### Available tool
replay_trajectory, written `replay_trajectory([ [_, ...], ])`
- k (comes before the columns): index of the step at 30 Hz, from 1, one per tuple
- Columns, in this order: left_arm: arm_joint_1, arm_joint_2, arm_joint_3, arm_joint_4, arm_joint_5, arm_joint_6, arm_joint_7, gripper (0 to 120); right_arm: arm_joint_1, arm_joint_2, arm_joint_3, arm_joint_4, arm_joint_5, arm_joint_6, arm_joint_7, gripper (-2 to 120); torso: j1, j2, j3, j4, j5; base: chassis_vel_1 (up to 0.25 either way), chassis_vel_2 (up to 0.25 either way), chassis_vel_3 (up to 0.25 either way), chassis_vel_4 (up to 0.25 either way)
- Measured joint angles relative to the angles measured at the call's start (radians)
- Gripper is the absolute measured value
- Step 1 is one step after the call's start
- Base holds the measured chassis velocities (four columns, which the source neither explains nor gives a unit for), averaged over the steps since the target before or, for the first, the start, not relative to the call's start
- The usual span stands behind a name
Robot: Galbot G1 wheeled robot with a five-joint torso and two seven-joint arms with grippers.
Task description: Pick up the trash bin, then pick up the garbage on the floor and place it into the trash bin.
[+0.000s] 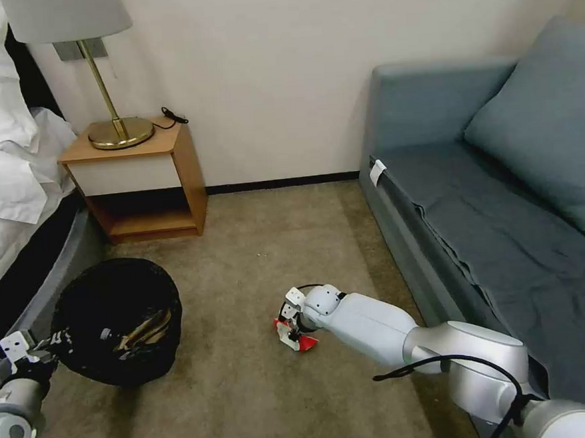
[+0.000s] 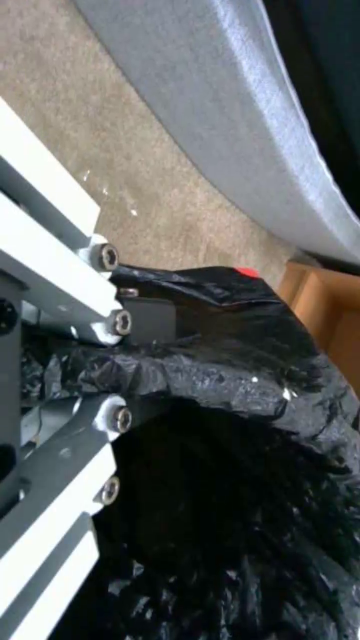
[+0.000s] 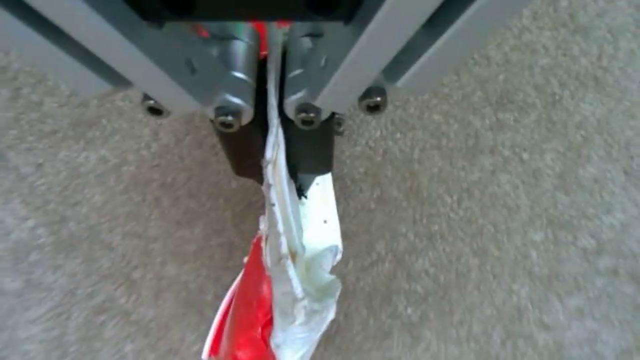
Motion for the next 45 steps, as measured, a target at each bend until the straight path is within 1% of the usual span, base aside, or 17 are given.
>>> replay_trajectory([
  [7,-0.006,0.009,0.019,-0.003,-0.002,0.01,-0.003,3,0.01,-0.057,0.084,0.125,0.032,-0.011,0.064,0,0.0,0.0,0.0,0.0,0.0001,0.0,0.0,0.0,0.0],
  [11,-0.018,0.013,0.04,-0.001,-0.009,0.027,-0.008,3,0.044,-0.114,0.153,0.272,0.1,-0.04,0.112,0,0.0,0.0,0.0,0.0001,0.0,0.0,0.0,0.0,0.0],
  [12,-0.018,0.013,0.04,-0.001,-0.009,0.027,-0.008,3,0.044,-0.114,0.153,0.272,0.1,-0.04,0.112,0,0.0,0.0,0.0,0.0001,0.0,0.0,0.0,0.0,0.0],
  [15,-0.025,0.018,0.059,-0.003,-0.01,0.035,-0.01,3,0.059,-0.158,0.194,0.381,0.152,-0.055,0.157,0,0.0,0.0,0.0,-0.0001,0.0001,0.0,0.0,0.0,0.0],
  [17,-0.026,0.02,0.063,-0.003,-0.01,0.036,-0.01,3,0.06,-0.168,0.202,0.404,0.161,-0.056,0.168,0,0.0,0.0,0.0,0.0,0.0002,0.0,0.0,0.0,0.0],
  [18,-0.029,0.026,0.08,-0.002,-0.011,0.04,-0.009,3,0.061,-0.2,0.229,0.482,0.184,-0.06,0.196,0,0.0,0.0,0.0,-0.0001,0.0001,0.0,0.0,0.0,0.0],
  [21,-0.032,0.035,0.103,0.005,-0.013,0.045,-0.007,3,0.055,-0.23,0.272,0.57,0.205,-0.045,0.217,0,0.0,0.0,0.0,-0.0001,0.0,0.0,0.0,0.0,0.0],
  [22,-0.032,0.035,0.103,0.005,-0.013,0.045,-0.007,3,0.055,-0.23,0.272,0.57,0.205,-0.045,0.217,0,0.0,0.0,0.0,-0.0001,0.0,0.0,0.0,0.0,0.0],
  [23,-0.034,0.041,0.123,0.012,-0.016,0.054,-0.006,3,0.046,-0.245,0.305,0.634,0.218,-0.026,0.231,0,0.0,0.0,0.0,-0.0002,0.0001,0.0,0.0,0.0,0.0],
  [25,-0.035,0.042,0.127,0.014,-0.016,0.055,-0.006,3,0.045,-0.248,0.31,0.647,0.223,-0.019,0.236,0,0.0,0.0,0.0,-0.0002,0.0,0.0,0.0,0.0,0.0],
  [28,-0.05,0.056,0.163,0.029,-0.017,0.07,-0.005,3,0.045,-0.257,0.346,0.768,0.268,0.034,0.286,0,0.0,0.0,0.0,0.0,0.0,0.0,0.0,0.0,0.0],
  [30,-0.054,0.06,0.17,0.032,-0.018,0.075,-0.005,3,0.048,-0.258,0.348,0.787,0.277,0.043,0.294,0,0.0,0.0,0.0,0.0,-0.0001,0.0,0.0,0.0,0.0],
  [33,-0.078,0.077,0.193,0.043,-0.029,0.094,-0.004,3,0.073,-0.255,0.337,0.865,0.31,0.073,0.316,0,0.0,0.0,0.0,0.0,-0.0001,0.0,0.0,0.0,0.0],
  [35,-0.098,0.09,0.21,0.055,-0.033,0.103,-0.003,3,0.1,-0.243,0.306,0.915,0.333,0.091,0.327,0,0.0,0.0,0.0,-0.0001,-0.0002,0.0,0.0,0.0,0.0],
  [37,-0.103,0.094,0.215,0.059,-0.033,0.105,-0.002,3,0.115,-0.236,0.287,0.934,0.342,0.098,0.33,0,0.0,0.0,0.0,-0.0001,-0.0001,0.0,0.0,0.0,0.0],
  [41,-0.107,0.105,0.223,0.062,-0.04,0.112,0.0,3,0.165,-0.212,0.219,0.983,0.366,0.109,0.333,0,0.0,0.0,0.0,0.0002,-0.0002,0.0,0.0,0.0,0.0],
  [45,-0.107,0.109,0.233,0.051,-0.073,0.13,-0.001,3,0.219,-0.186,0.137,1.024,0.375,0.115,0.331,0,0.0,0.0,0.0,0.0001,-0.0003,0.0,0.0,0.0,0.0],
])
